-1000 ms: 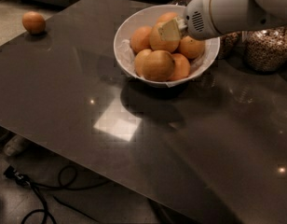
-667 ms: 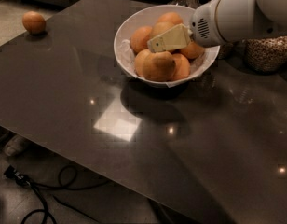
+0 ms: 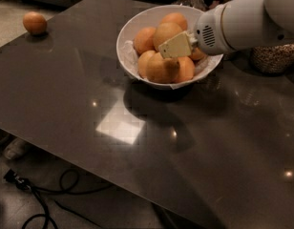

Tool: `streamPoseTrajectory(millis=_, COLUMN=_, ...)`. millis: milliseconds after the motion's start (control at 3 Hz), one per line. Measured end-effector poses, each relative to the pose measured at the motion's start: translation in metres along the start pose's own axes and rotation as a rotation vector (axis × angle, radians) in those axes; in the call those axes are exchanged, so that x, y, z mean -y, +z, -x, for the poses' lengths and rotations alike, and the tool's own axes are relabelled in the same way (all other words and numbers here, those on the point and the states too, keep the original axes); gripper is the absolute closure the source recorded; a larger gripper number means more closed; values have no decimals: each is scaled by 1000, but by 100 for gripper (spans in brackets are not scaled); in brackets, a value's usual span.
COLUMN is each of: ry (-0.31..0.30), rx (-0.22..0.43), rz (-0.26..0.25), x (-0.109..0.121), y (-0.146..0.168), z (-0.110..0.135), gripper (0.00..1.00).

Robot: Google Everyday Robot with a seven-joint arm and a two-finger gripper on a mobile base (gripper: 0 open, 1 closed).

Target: Pick orange from white bowl

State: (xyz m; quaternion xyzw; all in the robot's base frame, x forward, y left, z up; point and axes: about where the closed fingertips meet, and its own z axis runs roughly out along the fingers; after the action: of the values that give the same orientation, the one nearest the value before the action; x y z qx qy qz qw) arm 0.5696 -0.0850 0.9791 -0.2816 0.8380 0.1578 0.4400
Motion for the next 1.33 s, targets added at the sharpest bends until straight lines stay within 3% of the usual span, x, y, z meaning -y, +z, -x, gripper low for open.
streamPoseTrajectory(millis=667, ry=-14, rx=-19, rz=10, x=-12, y=3, z=-7, gripper=30)
streamPoseTrajectory(millis=1333, ry=-17, rx=-56, rz=27, x=-21, y=21, z=-22, gripper=35)
